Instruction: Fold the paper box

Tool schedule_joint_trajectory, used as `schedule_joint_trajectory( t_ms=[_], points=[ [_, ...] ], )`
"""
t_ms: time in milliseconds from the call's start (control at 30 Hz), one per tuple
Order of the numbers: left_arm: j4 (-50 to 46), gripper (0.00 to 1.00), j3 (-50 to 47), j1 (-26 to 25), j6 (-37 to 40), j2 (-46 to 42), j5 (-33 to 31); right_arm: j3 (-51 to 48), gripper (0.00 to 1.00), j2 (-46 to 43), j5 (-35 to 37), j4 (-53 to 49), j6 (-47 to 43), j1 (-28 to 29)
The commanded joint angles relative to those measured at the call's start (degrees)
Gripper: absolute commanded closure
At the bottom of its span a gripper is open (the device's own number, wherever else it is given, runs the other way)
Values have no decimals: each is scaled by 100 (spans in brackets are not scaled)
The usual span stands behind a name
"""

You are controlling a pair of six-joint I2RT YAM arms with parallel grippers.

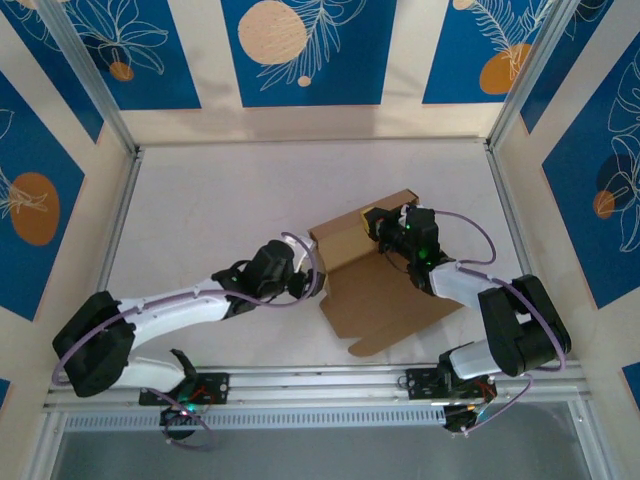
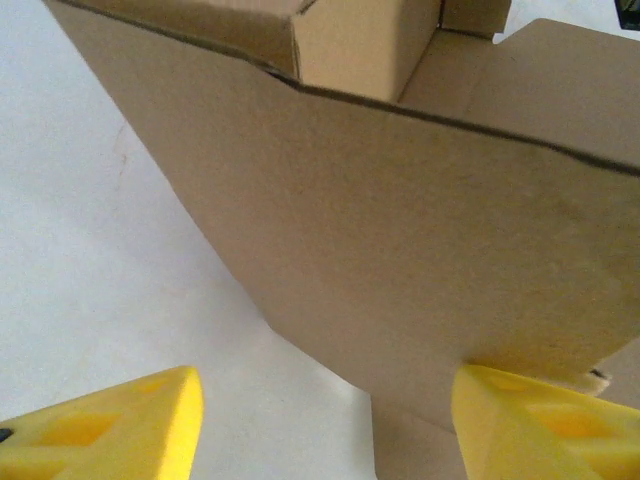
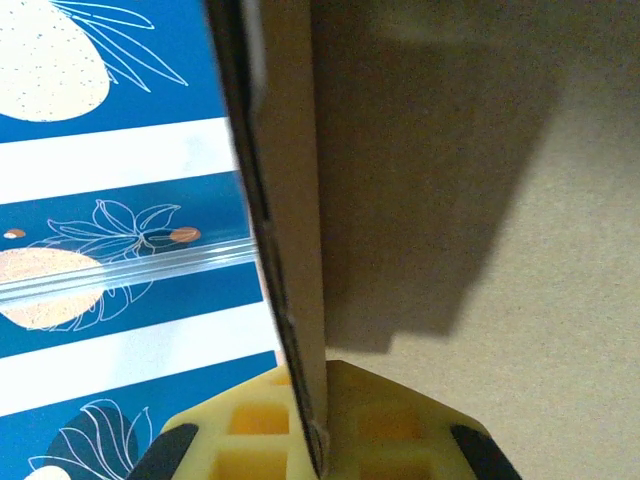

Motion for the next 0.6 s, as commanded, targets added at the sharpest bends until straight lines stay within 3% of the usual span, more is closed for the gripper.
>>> schedule_joint_trajectory(
  t_ms=[0,233,567],
  points=[
    [505,32,208,-54,264,263,-403,-239,100,-17,-270,-188,45,58],
    [1042,29,265,-54,562,643,-826,-396,100,-62,-586,65,-4,60],
    [1107,26,552,-46,1078,1178,-1449,-620,100,-306,-872,153,32,71]
  ],
)
